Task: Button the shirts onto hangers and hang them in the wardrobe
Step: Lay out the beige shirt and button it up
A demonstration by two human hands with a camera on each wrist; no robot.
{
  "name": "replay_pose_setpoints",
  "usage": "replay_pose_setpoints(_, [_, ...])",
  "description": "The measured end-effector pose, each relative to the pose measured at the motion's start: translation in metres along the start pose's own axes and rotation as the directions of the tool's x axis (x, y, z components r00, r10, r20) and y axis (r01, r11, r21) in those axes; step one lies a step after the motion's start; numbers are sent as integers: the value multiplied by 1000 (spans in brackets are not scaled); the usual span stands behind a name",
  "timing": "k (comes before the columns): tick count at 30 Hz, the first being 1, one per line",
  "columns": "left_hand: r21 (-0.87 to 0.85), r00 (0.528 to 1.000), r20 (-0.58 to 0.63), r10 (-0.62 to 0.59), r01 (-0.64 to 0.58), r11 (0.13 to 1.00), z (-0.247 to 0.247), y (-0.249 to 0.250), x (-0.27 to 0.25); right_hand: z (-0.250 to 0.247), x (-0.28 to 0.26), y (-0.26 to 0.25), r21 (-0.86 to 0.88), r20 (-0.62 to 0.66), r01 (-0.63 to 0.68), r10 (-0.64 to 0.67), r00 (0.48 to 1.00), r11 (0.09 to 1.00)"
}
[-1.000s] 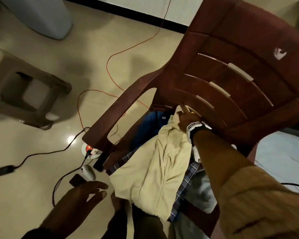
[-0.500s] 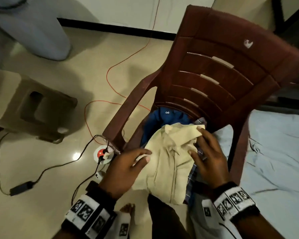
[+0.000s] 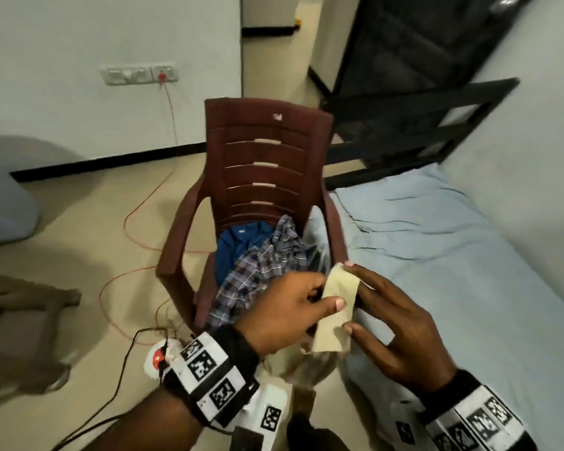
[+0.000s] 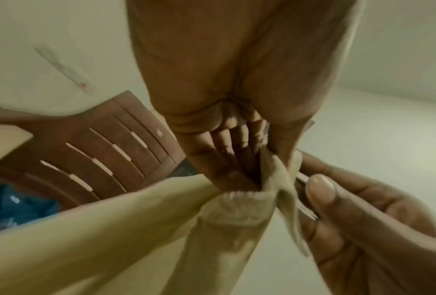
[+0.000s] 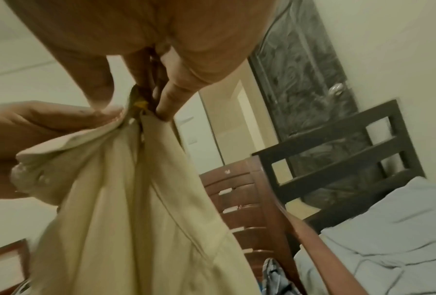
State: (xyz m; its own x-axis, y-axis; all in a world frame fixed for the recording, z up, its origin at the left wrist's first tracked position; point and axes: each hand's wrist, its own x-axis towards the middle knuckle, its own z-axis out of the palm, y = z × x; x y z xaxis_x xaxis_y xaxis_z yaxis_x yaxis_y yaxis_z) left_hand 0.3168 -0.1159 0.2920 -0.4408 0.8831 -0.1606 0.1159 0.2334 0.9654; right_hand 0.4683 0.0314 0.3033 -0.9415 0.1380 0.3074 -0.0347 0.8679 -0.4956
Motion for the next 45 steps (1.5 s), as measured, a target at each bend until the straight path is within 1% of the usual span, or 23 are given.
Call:
replay_pose_setpoints(1, [-15,1000,10,15,-15,1000,10,11,1,-11,-12,-1,-19,-18,-52,52,998,998])
replay_pose_setpoints(3, [-2,997,30,67,-67,998,35,39,4,-37,-40,-4,-33,-193,-220,209,959,975])
replay_pose_setpoints(5, [-33,993,37,115,-114,993,61,67,6,-62,-68,-16,95,-399,-357,364,841,929])
replay_pose_setpoints(6, [-88,992,24,125,-123,989,71,80,6,-72,-77,-24,167,-457,-364,399,795,916])
replay_pose_setpoints(7, [-148,992,20,128,-123,981,83,95,6,-84,-88,-33,193,-493,-350,399,773,917])
replay_pose_setpoints(8, [-204,991,34,132,-122,971,96,112,7,-96,-100,-43,161,-514,-338,372,773,927])
replay_pose_setpoints(11, [-298,980,116,163,-122,947,132,148,9,-119,-126,-53,-121,-500,-395,288,817,911])
replay_pose_setpoints(12, [-308,974,139,179,-129,943,145,159,8,-126,-134,-51,-173,-520,-426,285,805,888])
replay_pose_setpoints(15, [-339,956,176,234,-164,926,190,192,4,-161,-162,-38,-214,-673,-462,213,708,860])
replay_pose_setpoints(18, [-411,934,222,281,-172,895,232,221,-3,-209,-187,-27,-219,-768,-464,142,625,858])
replay_pose_setpoints(20, [-371,914,249,320,-216,903,261,236,-9,-243,-207,-24,-192,-796,-441,124,593,877])
replay_pose_setpoints(22, [-238,882,223,415,-363,901,288,241,-11,-271,-228,-21,-199,-822,-431,89,562,880])
replay_pose_setpoints(24, [-30,826,121,550,-551,834,319,239,-9,-292,-253,-16,-194,-827,-429,89,555,882])
replay_pose_setpoints(25, [71,793,69,605,-609,790,336,238,-7,-300,-265,-12,-180,-822,-432,106,559,883])
replay_pose_setpoints(27, [184,733,27,680,-672,717,369,239,-3,-311,-287,-3,-138,-810,-452,162,564,881])
replay_pose_setpoints(28, [181,718,57,694,-691,700,386,240,-2,-316,-298,3,-115,-806,-469,193,559,876])
replay_pose_setpoints(30, [113,714,143,685,-699,706,420,244,-2,-329,-321,14,-82,-806,-505,241,541,859])
replay_pose_setpoints(34, [76,751,237,616,-647,759,474,242,-1,-347,-360,29,-43,-797,-548,302,523,835])
replay_pose_setpoints(37, [121,737,344,582,-649,751,506,242,9,-349,-379,32,-68,-774,-587,329,541,807])
replay_pose_setpoints(39, [103,713,433,551,-647,756,521,244,18,-348,-389,34,-100,-784,-621,322,530,778])
replay_pose_setpoints(42, [32,622,542,565,-687,726,532,242,27,-352,-403,33,-105,-817,-681,328,475,725])
replay_pose_setpoints(43, [32,617,535,577,-698,716,537,239,32,-356,-406,30,-93,-838,-706,327,436,702])
replay_pose_setpoints(45, [45,673,476,566,-661,749,545,229,44,-364,-410,24,-70,-883,-734,300,360,675])
